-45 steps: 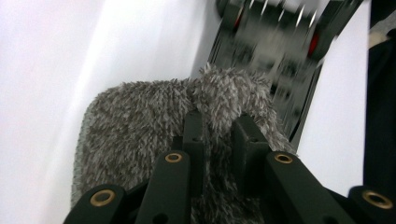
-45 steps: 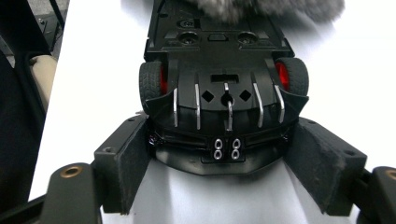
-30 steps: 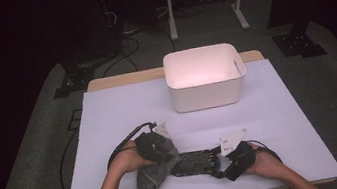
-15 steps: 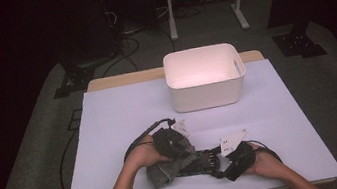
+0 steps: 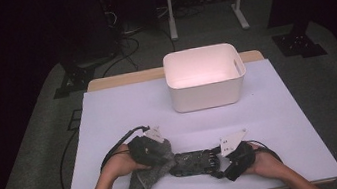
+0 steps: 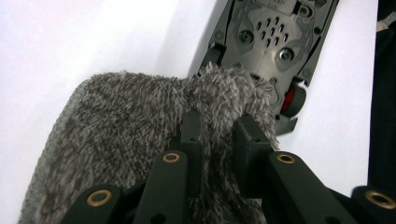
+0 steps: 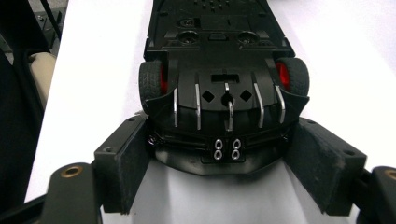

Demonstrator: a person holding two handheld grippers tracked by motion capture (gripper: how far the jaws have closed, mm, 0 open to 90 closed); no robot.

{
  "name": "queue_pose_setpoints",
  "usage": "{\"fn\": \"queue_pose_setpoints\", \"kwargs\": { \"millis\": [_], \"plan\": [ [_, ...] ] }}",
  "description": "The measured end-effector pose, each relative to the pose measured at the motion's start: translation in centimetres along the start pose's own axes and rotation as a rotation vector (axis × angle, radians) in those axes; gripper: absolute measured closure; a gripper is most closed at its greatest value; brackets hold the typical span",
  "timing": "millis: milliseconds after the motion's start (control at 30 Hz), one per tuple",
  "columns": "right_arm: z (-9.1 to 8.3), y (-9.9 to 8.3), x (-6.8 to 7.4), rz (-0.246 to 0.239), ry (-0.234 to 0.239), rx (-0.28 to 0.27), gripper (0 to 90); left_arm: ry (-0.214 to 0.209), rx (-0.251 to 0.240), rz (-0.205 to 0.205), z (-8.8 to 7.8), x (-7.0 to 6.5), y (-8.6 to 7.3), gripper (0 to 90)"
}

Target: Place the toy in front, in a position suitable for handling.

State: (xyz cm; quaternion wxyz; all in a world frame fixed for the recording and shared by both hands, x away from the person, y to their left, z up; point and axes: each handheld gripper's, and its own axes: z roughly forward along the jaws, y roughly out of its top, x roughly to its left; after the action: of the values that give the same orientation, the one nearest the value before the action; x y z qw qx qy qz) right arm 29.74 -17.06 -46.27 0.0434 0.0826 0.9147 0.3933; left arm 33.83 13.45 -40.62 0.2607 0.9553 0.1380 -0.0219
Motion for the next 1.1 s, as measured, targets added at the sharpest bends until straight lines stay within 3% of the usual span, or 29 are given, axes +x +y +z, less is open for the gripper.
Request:
{"fn": "queue_pose_setpoints", "kwargs": {
  "millis": [333, 533, 800, 1100],
  "plan": [
    [0.0, 0.1, 0.1, -0.012, -0.006, 0.004, 23.1, -0.015, -0.018, 0.014, 0.7, 0.3, 2.0, 76.2],
    [0.0, 0.2, 0.1, -0.017, -0.008, 0.008, 23.1, -0.058, -0.027, 0.074, 1.9, -0.2, 4.8, 76.2],
    [0.0, 0.3, 0.2, -0.027, -0.017, 0.011, 23.1, -0.11, -0.027, 0.173, 3.9, -2.3, 8.8, 76.2],
    [0.0, 0.3, 0.2, -0.02, -0.016, 0.008, 23.1, -0.175, -0.047, 0.259, 4.9, -4.6, 10.6, 76.2]
  ]
}}
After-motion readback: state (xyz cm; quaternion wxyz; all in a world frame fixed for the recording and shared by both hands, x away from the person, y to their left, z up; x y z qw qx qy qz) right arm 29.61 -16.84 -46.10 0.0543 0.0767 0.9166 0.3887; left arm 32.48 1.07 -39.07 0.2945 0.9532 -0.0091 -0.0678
